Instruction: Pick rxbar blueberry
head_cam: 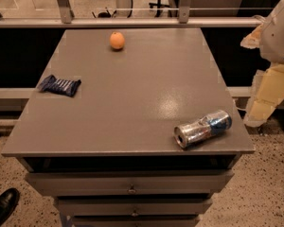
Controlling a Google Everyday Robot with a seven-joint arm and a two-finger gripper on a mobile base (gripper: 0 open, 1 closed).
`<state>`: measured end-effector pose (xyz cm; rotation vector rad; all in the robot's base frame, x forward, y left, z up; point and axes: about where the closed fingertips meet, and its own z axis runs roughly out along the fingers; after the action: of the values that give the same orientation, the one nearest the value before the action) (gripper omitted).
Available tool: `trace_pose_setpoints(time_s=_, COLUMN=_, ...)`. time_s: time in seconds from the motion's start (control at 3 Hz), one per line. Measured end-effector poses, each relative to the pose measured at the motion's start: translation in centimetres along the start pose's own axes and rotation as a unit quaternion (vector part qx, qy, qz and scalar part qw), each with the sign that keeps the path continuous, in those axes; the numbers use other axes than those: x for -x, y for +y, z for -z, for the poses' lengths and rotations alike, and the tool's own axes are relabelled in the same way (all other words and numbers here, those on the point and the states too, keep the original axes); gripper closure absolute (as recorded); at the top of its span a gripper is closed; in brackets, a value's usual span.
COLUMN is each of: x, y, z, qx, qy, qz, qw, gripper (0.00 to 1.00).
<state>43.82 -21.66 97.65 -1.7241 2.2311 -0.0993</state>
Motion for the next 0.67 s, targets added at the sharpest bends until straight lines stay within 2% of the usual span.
trace_pose_setpoints(time_s=0.67, x=2.6, y=-0.6, z=-0.3, qx=-0.006, qy=-0.036, qz=0.002, qw=0.9993, gripper=0.0)
